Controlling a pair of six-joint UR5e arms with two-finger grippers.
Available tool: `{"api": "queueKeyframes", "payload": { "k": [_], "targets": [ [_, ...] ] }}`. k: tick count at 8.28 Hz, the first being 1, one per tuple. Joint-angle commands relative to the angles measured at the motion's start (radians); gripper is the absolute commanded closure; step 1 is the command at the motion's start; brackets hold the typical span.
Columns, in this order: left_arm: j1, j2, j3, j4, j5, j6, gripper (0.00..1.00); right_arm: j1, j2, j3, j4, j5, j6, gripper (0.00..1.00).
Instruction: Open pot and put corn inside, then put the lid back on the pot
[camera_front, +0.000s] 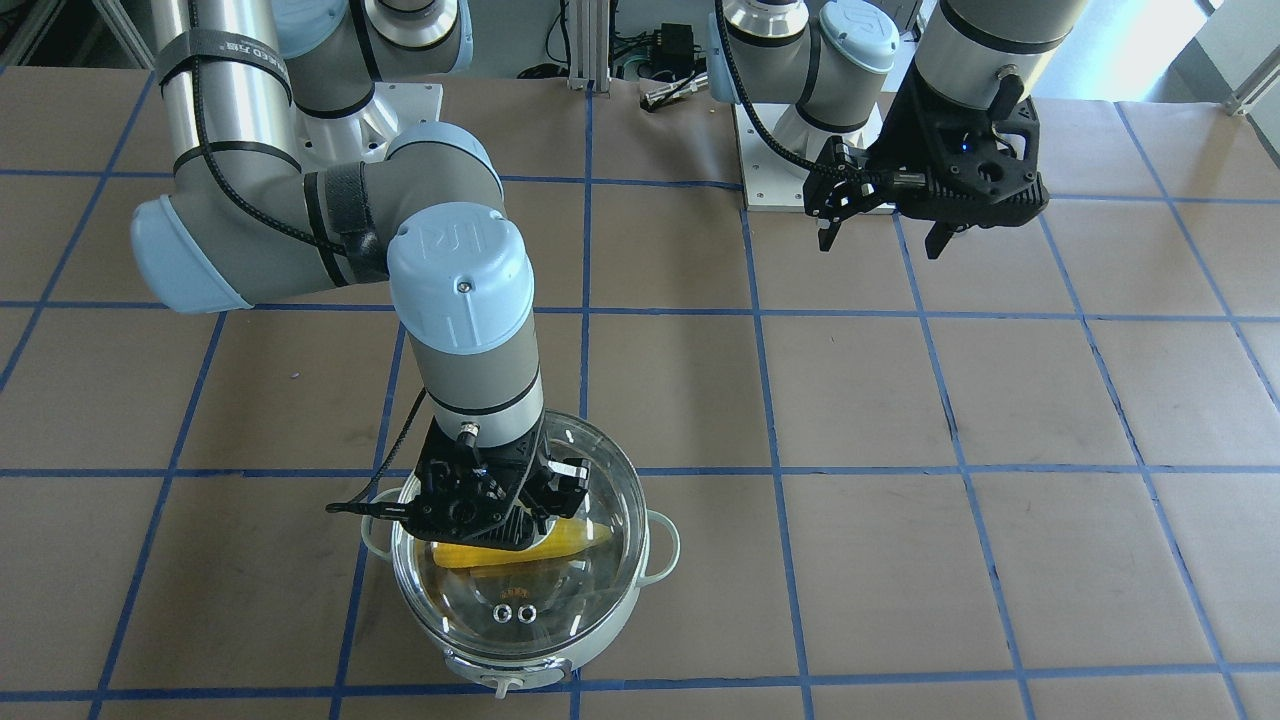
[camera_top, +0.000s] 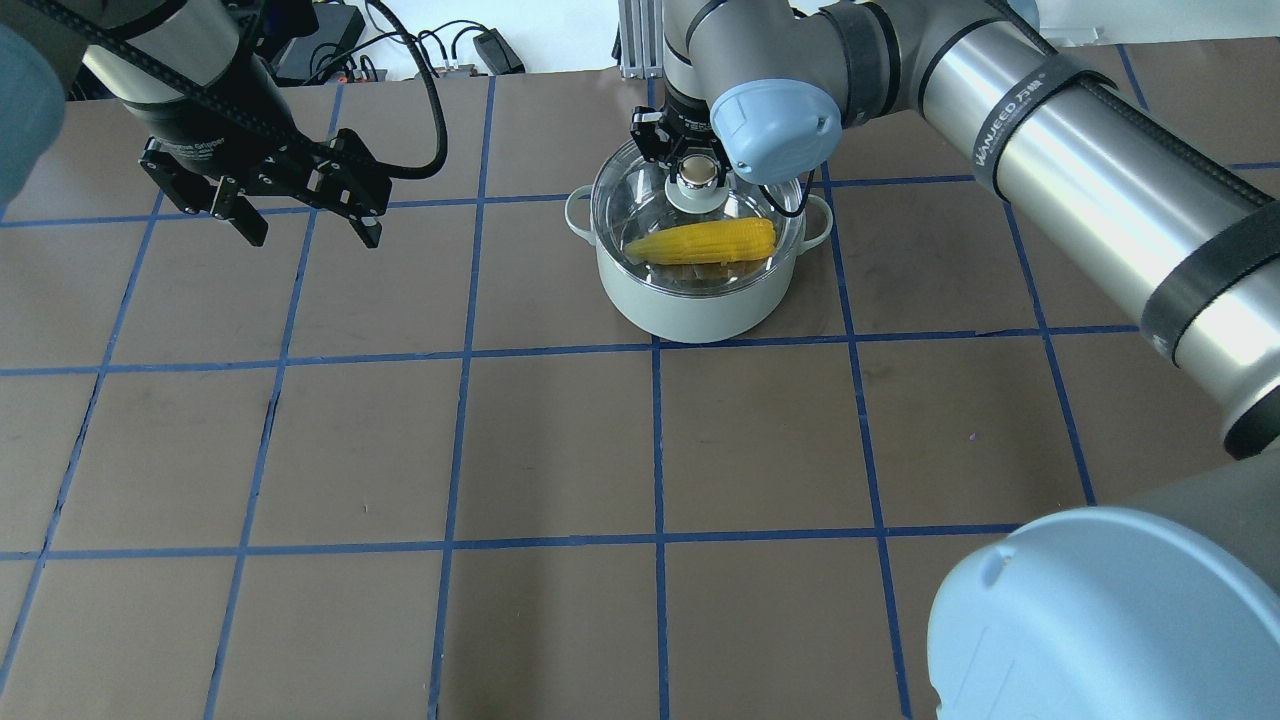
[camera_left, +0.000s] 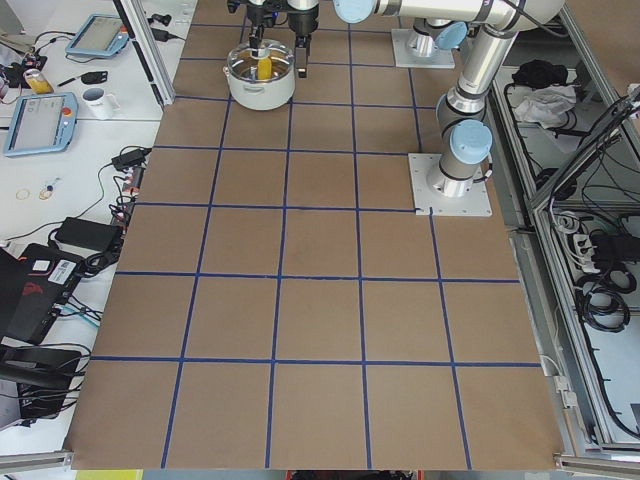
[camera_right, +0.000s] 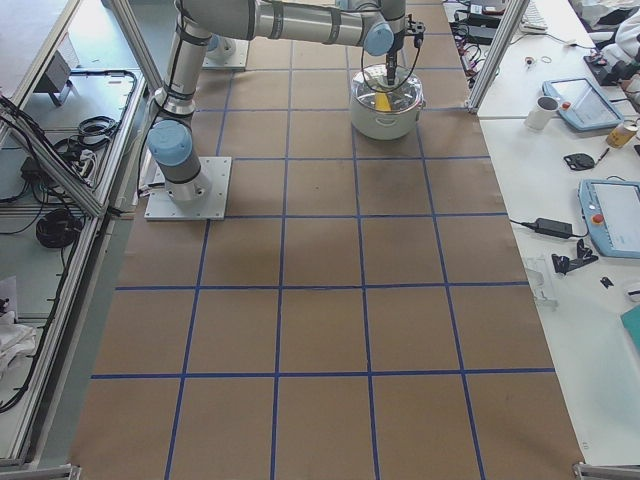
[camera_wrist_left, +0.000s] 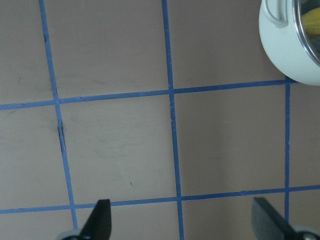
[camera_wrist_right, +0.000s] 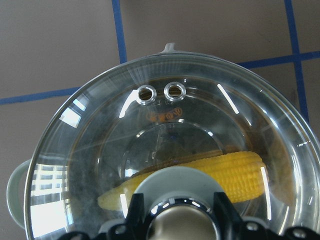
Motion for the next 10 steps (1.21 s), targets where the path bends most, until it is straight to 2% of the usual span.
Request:
{"api": "queueKeyframes", "payload": {
  "k": [1,10],
  "targets": [
    [0.0,-0.001,-0.001,-0.002,0.0,-0.002,0.0,0.0,0.0,0.002,-0.009,-0.003,-0.001,0.66],
    [0.0,-0.013,-0.001,-0.002,0.0,0.0,0.0,0.0,0.0,0.025,-0.036,-0.008,-0.016,0.66]
  ]
}}
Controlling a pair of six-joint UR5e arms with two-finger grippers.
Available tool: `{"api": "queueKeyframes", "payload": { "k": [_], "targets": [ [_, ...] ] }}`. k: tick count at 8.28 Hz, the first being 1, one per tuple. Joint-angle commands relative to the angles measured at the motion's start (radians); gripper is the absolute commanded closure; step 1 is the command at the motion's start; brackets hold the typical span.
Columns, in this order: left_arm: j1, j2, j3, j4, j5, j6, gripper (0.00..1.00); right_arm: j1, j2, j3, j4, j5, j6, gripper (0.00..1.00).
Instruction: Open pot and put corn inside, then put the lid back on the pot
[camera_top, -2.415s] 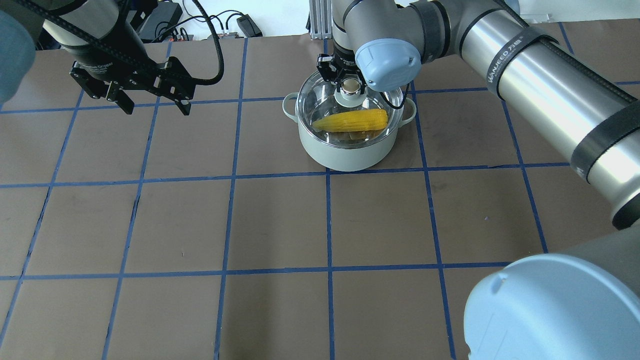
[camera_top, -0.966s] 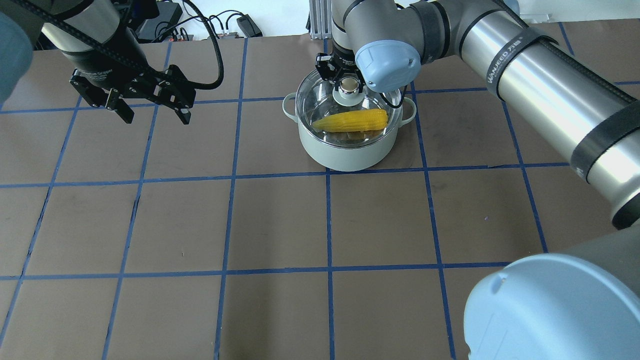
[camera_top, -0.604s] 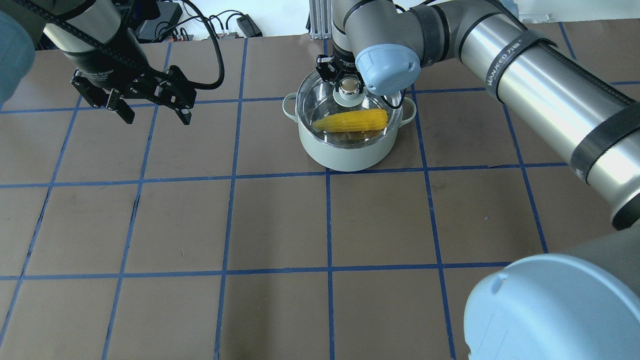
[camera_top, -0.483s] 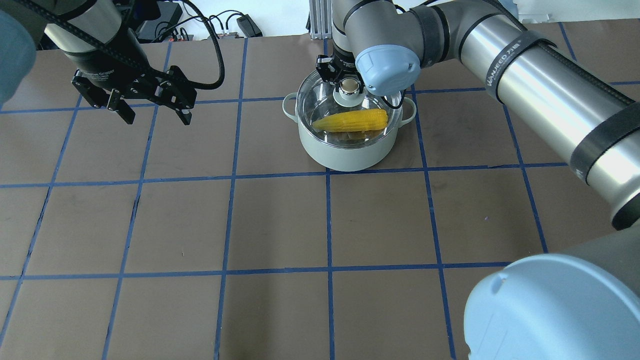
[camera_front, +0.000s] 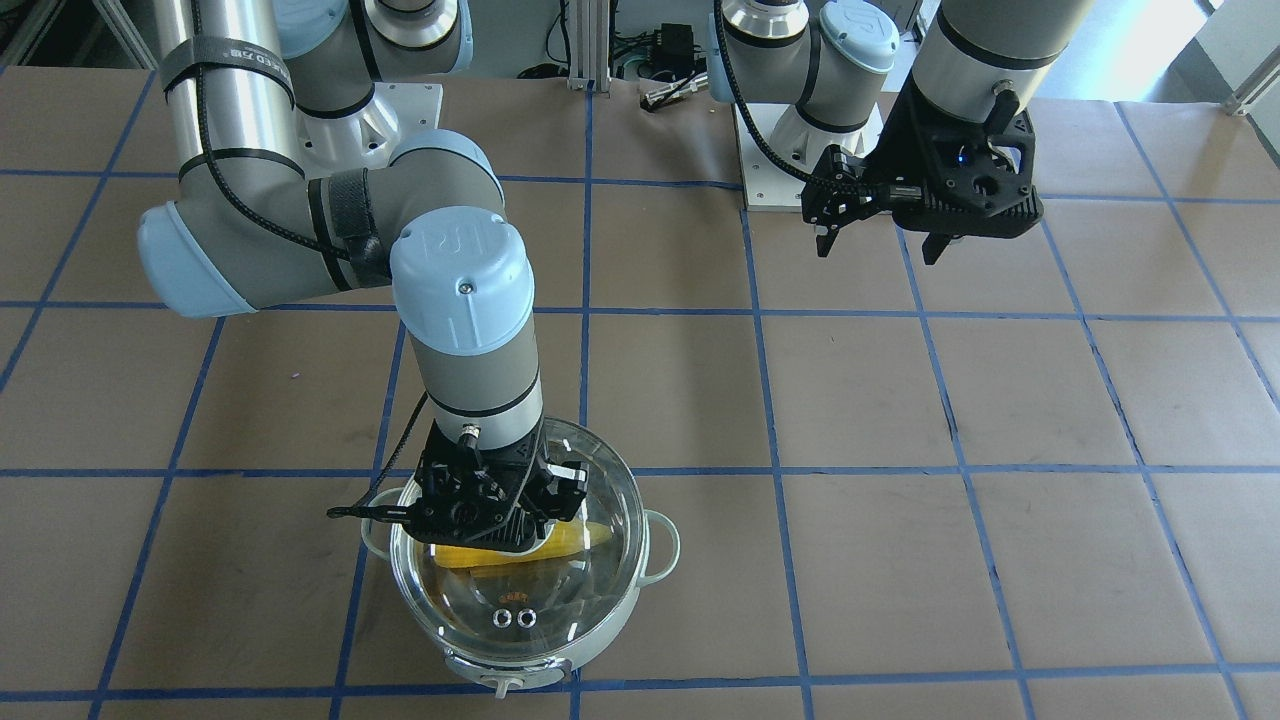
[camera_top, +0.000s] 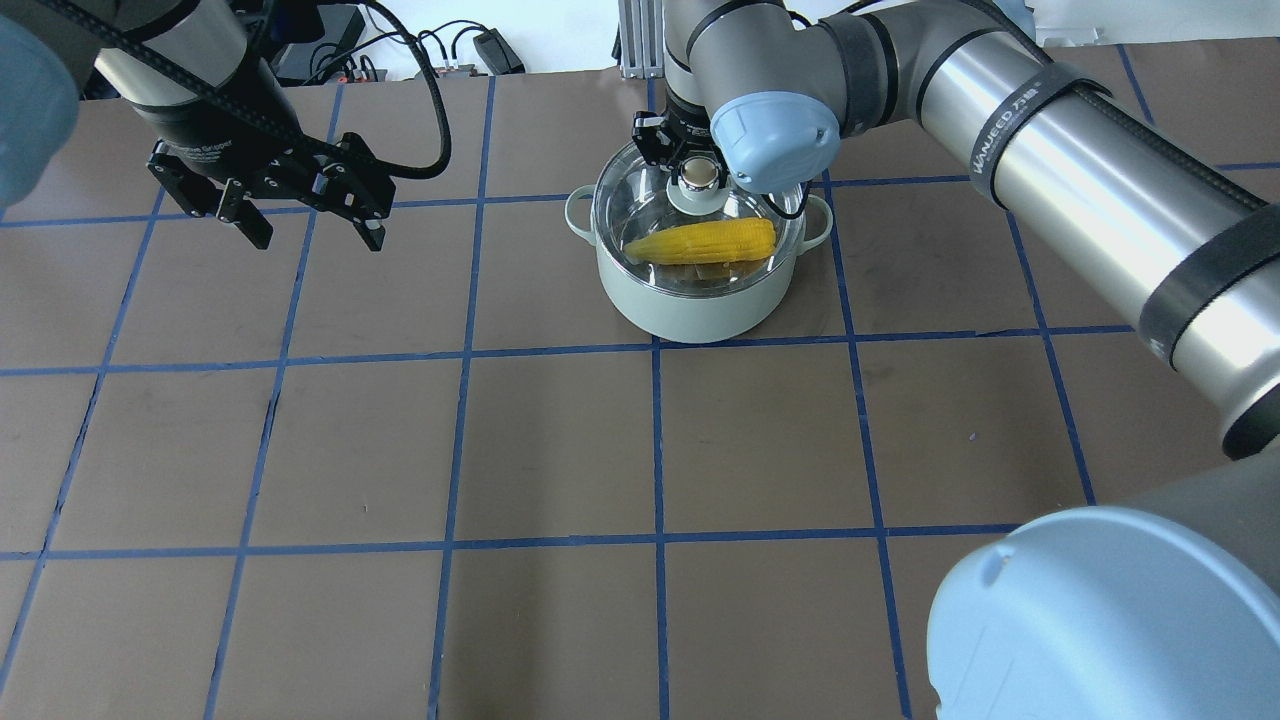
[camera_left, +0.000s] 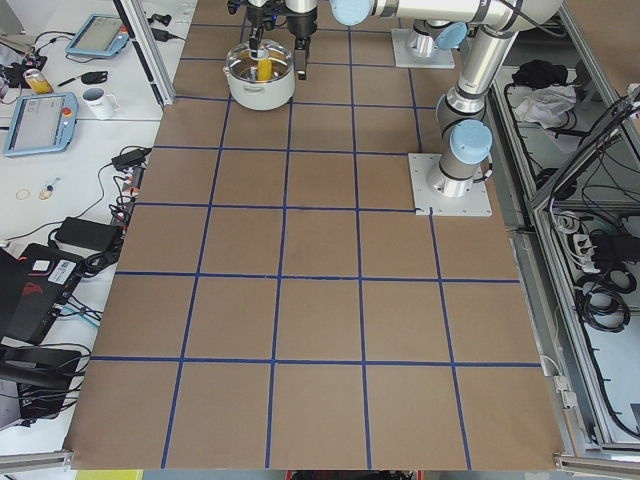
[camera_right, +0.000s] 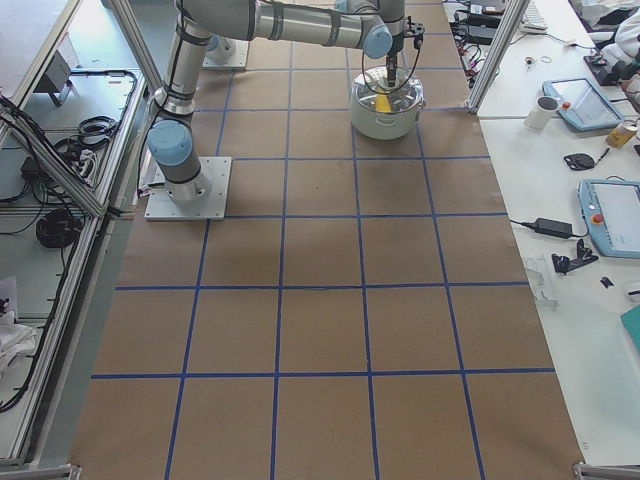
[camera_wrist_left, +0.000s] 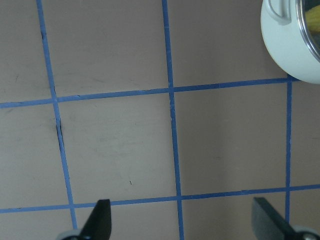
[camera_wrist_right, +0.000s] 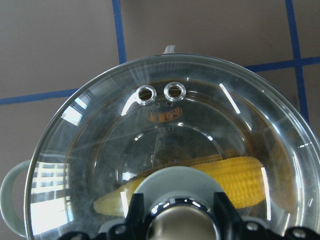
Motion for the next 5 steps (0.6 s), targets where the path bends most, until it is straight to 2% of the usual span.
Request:
{"api": "queueKeyframes", "payload": {
  "k": [1,3,5],
  "targets": [
    [0.0,0.003,0.0,0.0,0.0,0.0,0.0,0.0,-0.001,0.016,-0.014,0.0,-0.001,0.66],
    [0.0,0.001,0.0,0.0,0.0,0.0,0.0,0.0,0.001,0.019,-0.014,0.0,-0.002,0.62],
    [0.0,0.0,0.0,0.0,0.0,0.0,0.0,0.0,0.001,0.019,-0.012,0.001,-0.004,0.37]
  ]
}}
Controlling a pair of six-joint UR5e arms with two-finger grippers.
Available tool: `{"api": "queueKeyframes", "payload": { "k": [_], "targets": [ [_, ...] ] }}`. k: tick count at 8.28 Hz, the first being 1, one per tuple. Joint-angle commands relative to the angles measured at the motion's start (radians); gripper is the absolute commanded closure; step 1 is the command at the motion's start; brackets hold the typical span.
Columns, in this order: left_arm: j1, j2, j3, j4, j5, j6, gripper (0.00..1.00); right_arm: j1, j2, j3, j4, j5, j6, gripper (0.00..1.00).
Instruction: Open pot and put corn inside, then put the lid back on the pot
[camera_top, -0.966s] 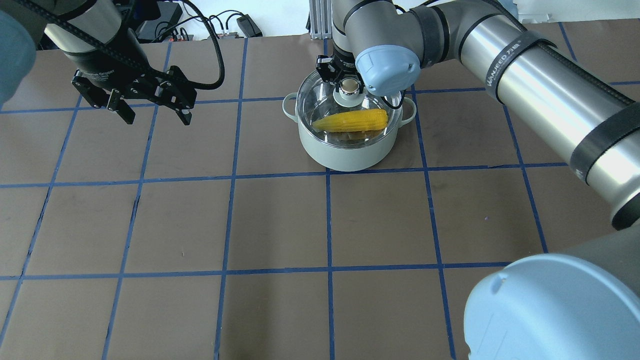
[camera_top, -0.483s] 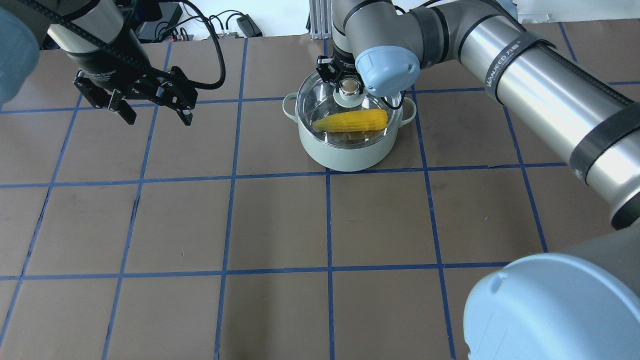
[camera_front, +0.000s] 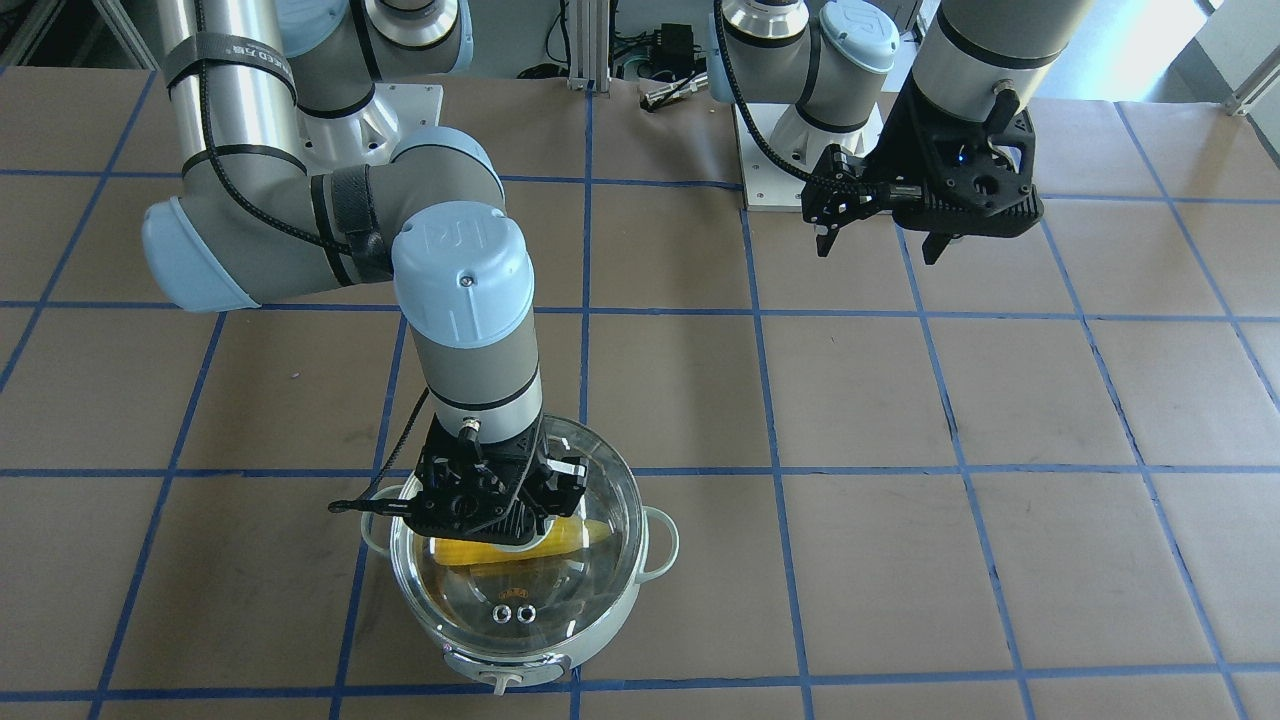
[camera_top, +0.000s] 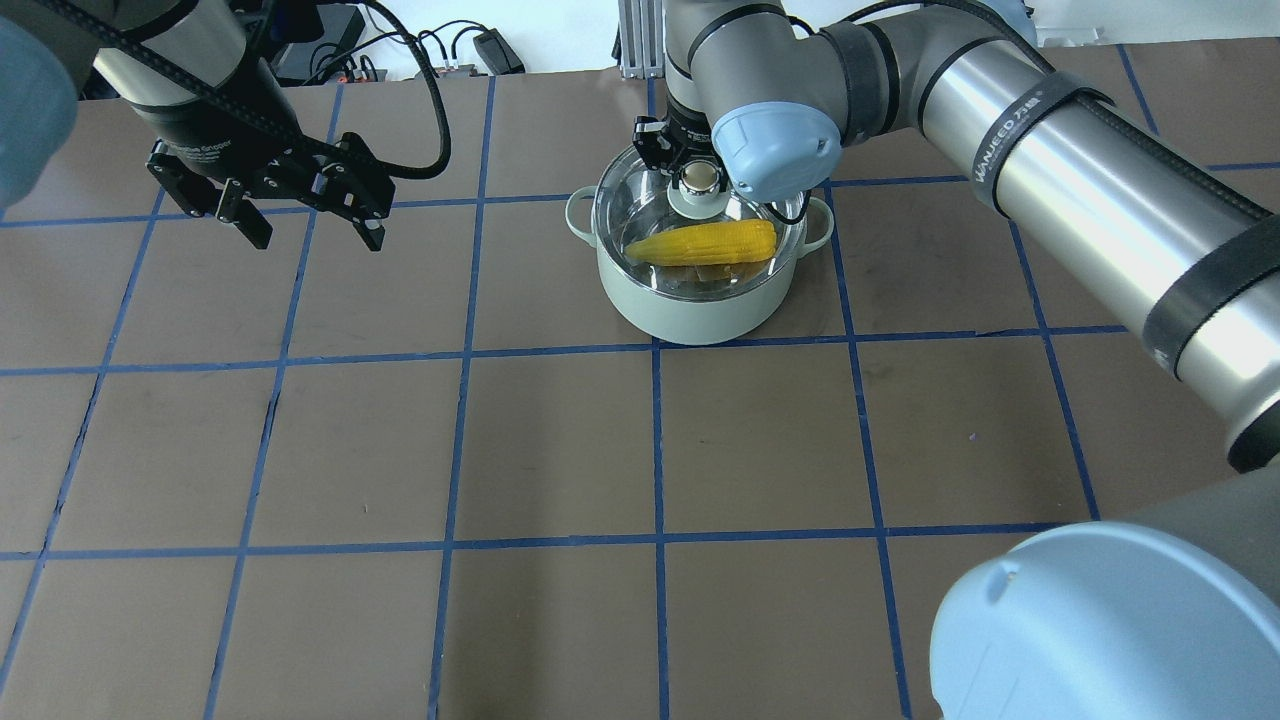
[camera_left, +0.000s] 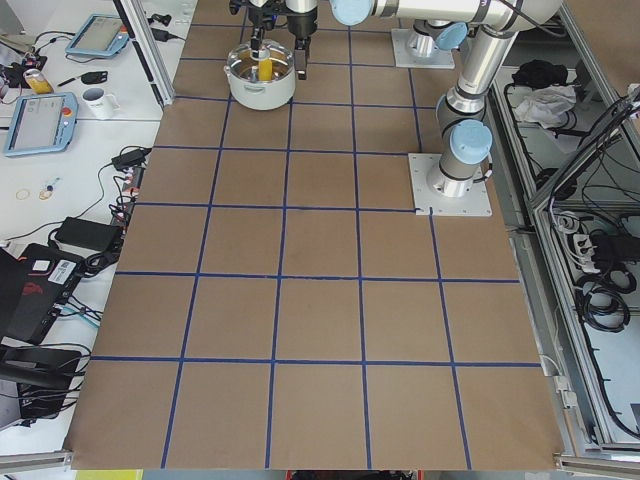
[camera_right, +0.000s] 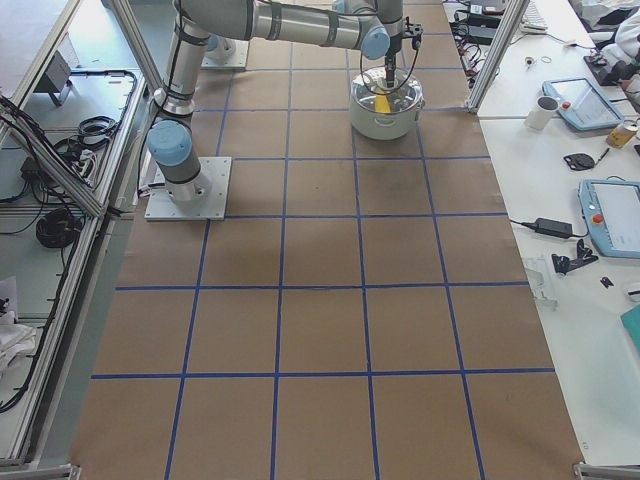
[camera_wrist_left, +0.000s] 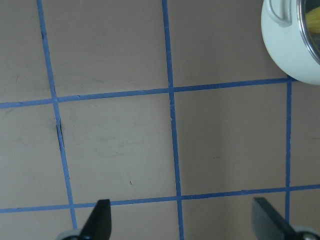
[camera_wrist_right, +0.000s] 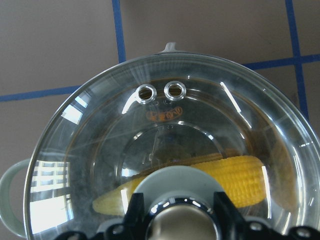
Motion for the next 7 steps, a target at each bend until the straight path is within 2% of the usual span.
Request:
{"api": "queueKeyframes", "payload": {
  "k": [1,2,5,6,7],
  "targets": [
    [0.0,0.002,0.0,0.0,0.0,0.0,0.0,0.0,0.001,0.0,0.001,0.005,0.0,0.17],
    [0.0,-0.003,0.0,0.0,0.0,0.0,0.0,0.0,0.001,0.0,0.001,0.008,0.004,0.0],
    [0.0,-0.004,0.0,0.0,0.0,0.0,0.0,-0.001,-0.04,0.004,0.015,0.008,-0.005,0.0],
    [0.0,0.0,0.0,0.0,0.0,0.0,0.0,-0.005,-0.076,0.047,0.021,0.011,-0.026,0.0],
    [0.0,-0.001,0.0,0.002,0.0,0.0,0.0,-0.014,-0.16,0.123,0.024,0.009,-0.052,0.0]
  ]
}}
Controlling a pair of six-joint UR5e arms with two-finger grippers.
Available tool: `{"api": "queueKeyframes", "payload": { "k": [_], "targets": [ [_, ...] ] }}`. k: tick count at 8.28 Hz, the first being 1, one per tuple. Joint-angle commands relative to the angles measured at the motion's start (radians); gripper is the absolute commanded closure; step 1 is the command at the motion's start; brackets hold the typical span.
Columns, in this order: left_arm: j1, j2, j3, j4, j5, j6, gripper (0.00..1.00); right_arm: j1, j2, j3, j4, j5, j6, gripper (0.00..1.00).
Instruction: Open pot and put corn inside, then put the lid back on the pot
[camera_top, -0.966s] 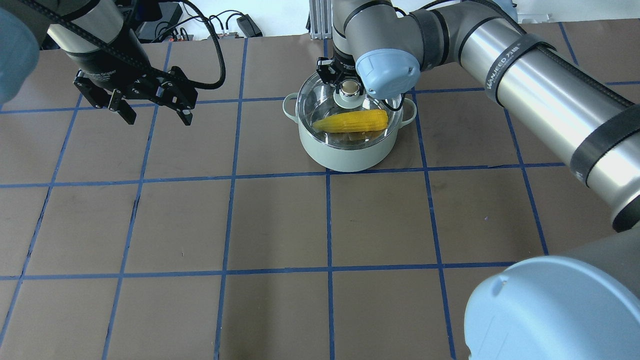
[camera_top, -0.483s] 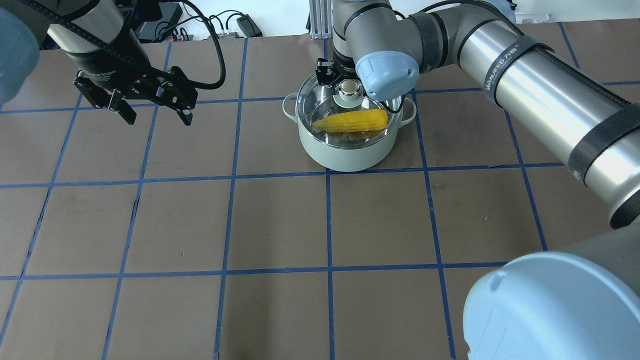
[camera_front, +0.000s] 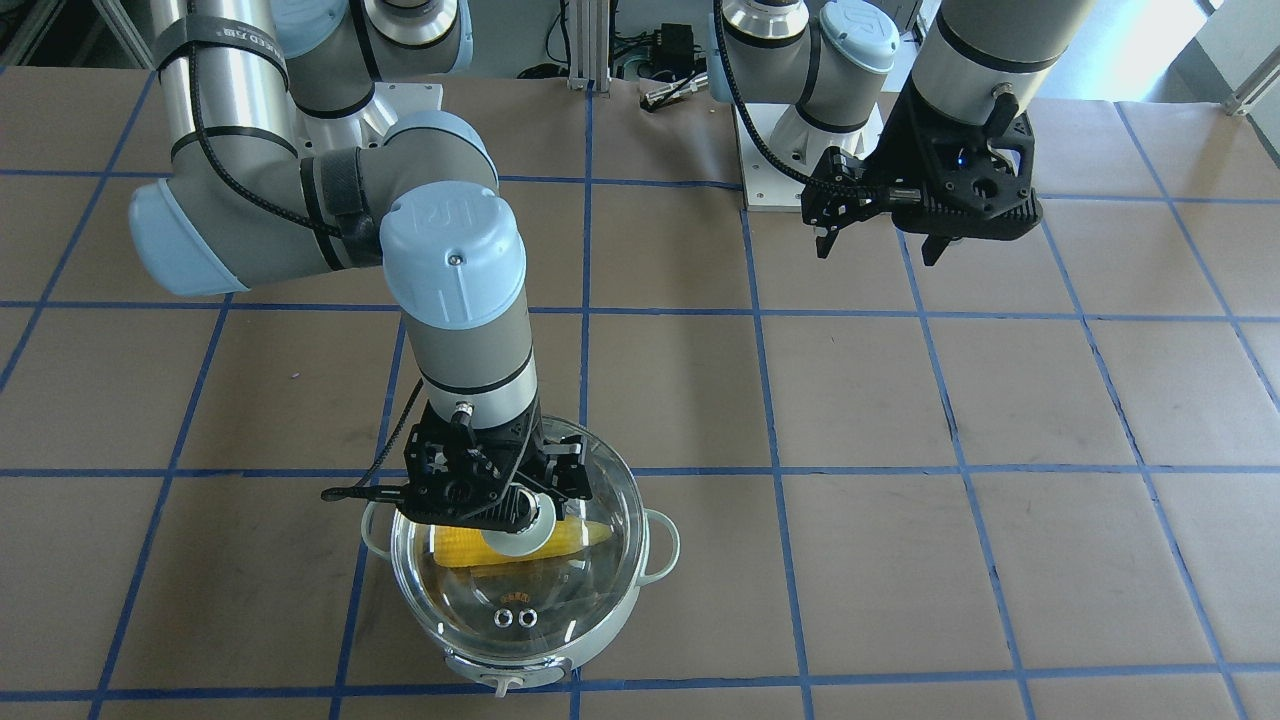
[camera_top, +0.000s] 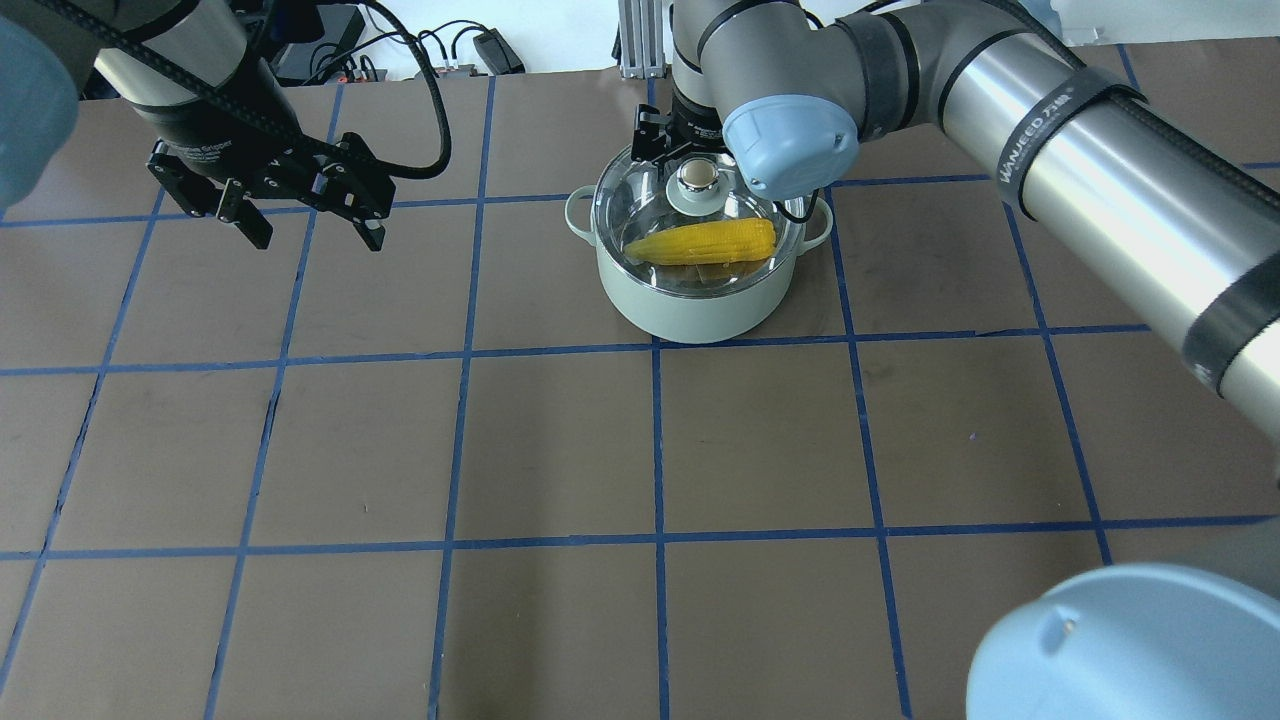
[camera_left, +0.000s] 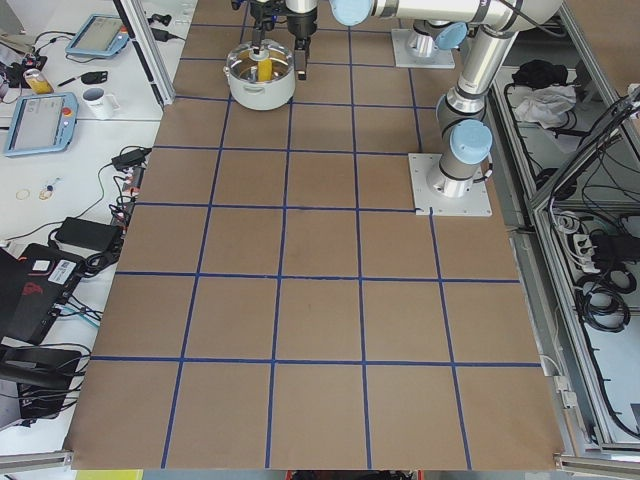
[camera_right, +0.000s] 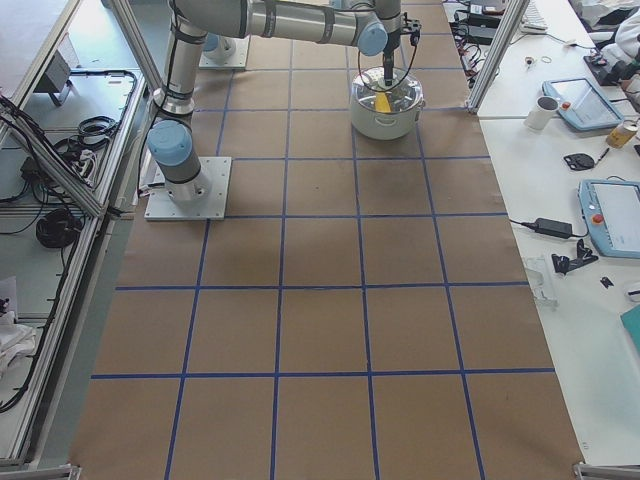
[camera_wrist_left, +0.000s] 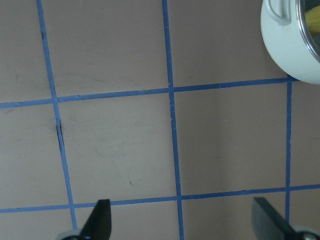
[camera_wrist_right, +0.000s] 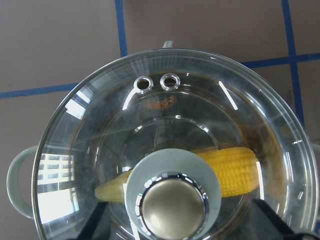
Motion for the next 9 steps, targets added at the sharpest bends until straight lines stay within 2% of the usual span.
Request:
{"api": "queueKeyframes", "payload": {
  "k": [1,3,5,7,9],
  "targets": [
    [0.0,0.005,0.0,0.002,0.0,0.0,0.0,-0.033,-0.188,0.18,0.012,-0.004,-0.071,0.0],
    [0.0,0.0,0.0,0.002,0.0,0.0,0.0,-0.108,-0.337,0.259,0.075,-0.006,-0.111,0.0],
    [0.0,0.005,0.001,0.003,0.0,0.002,0.0,-0.156,-0.463,0.256,0.257,-0.001,-0.139,0.0],
    [0.0,0.008,0.002,0.002,0.0,0.0,0.0,-0.225,-0.493,0.241,0.284,0.015,-0.182,0.0],
    [0.0,0.008,0.002,0.002,0.0,0.0,0.0,-0.228,-0.537,0.239,0.382,0.045,-0.215,0.0]
  ]
}}
